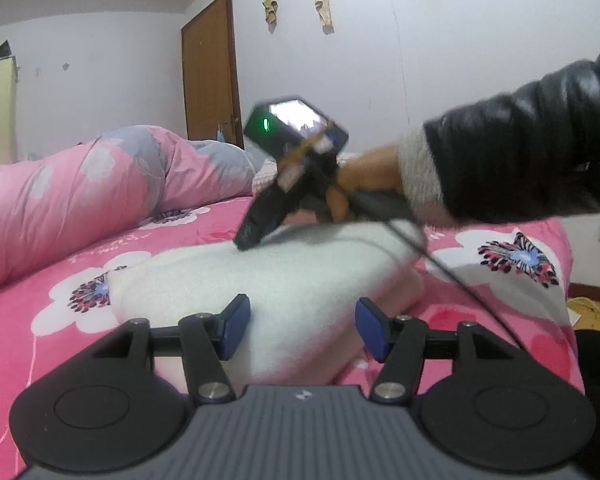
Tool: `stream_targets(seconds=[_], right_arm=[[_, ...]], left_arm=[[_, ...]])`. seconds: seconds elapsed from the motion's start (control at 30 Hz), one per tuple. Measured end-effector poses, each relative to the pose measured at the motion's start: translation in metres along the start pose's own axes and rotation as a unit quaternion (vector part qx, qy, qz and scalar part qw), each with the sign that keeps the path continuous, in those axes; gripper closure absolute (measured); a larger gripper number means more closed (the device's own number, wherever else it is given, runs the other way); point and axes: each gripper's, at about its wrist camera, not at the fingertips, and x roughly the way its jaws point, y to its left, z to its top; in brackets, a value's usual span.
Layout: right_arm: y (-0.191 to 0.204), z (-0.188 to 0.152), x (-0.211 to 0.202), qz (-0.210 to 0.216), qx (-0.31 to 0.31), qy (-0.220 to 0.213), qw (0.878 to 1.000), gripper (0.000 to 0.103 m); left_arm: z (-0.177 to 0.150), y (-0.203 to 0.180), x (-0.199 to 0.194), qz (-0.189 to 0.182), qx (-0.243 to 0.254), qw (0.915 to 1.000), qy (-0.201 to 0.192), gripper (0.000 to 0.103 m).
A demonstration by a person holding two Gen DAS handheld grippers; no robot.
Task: Fold clothes
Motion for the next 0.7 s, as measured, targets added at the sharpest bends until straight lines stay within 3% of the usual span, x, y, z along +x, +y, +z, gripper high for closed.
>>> stream_targets(seconds=[0.13, 0.27, 0.4, 0.53, 0.6, 0.7], right_arm=[[-0.013, -0.004, -0.059, -0.008, 0.010, -0.055, 0.998, 0.077], [-0.017, -0.031, -0.141, -0.008, 0.015, -0.126, 0.992, 0.077], [-0.011, -0.070, -0.178, 0.056, 0.035, -0.145, 0.987, 0.077], [0.001, -0.121, -0.124, 0.075, 0.075, -0.061, 0.993, 0.075], [0.003, -0.143, -0.113, 0.080, 0.101, -0.088, 0.988, 0.074], [-0.005, -0.139, -0.131, 0.081, 0.133, -0.102, 0.983, 0.075]], left_arm=[[0.002, -0.004, 0.001, 0.006, 0.008, 0.9999, 0.006, 0.042], [0.006, -0.007, 0.002, 0.011, 0.010, 0.9997, 0.017, 0.042], [0.010, -0.011, 0.003, 0.020, 0.015, 0.9992, 0.032, 0.042], [0.012, -0.018, 0.005, 0.029, 0.041, 0.9976, 0.048, 0.041], [0.014, -0.022, 0.007, 0.035, 0.059, 0.9960, 0.056, 0.041], [0.021, -0.025, 0.001, 0.044, 0.069, 0.9946, 0.064, 0.041]])
